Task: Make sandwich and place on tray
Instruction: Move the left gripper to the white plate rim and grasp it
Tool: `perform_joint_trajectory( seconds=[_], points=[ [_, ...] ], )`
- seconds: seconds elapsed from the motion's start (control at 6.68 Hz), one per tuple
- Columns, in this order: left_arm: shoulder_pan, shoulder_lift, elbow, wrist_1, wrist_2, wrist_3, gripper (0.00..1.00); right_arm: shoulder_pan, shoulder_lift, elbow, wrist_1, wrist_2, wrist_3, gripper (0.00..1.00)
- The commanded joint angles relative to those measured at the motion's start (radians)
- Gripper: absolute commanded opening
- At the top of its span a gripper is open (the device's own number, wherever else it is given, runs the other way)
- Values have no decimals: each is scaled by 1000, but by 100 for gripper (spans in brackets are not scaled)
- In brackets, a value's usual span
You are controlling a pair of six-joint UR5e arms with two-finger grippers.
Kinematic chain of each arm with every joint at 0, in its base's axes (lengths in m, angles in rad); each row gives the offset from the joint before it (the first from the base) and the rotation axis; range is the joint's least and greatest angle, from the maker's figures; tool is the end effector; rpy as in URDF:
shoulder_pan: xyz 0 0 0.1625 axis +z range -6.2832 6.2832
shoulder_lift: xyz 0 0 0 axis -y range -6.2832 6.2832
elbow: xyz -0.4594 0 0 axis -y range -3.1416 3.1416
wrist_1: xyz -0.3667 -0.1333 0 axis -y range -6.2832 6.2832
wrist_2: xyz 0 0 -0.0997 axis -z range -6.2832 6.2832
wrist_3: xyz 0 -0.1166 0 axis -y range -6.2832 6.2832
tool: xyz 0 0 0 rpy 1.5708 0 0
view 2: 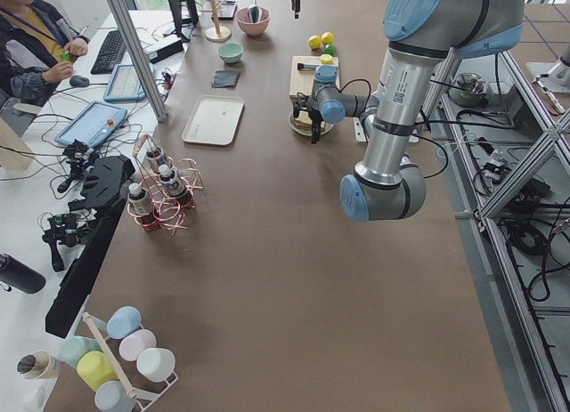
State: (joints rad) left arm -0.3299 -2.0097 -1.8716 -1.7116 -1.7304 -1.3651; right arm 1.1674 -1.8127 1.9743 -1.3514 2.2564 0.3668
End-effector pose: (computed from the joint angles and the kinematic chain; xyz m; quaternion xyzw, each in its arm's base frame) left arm 0.5478 -0.3089 0.3276 0.0429 0.4288 -0.0221 0.9021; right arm -0.0937 -0.3710 0.5962 0.0413 -0.3729 -0.0806 0.9235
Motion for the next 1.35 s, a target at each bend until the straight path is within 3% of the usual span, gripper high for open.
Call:
perform_joint_trajectory(
  seconds=[0.0,0.3,0.45,0.75,1.2],
  points=[
    [2,-9,11,-2,0,-5,85,0,0,0,0,0,0,100],
    [11,-32,41,-13,2,-6,81,0,1,0,-2,2,0,100],
    [11,-35,46,-13,2,-6,73,0,1,-2,-2,2,0,100],
    [12,-35,49,-17,2,-6,48,0,-2,-2,-2,2,0,100],
    [17,-32,52,-25,2,-5,30,0,-5,-2,-2,3,0,100]
  ],
)
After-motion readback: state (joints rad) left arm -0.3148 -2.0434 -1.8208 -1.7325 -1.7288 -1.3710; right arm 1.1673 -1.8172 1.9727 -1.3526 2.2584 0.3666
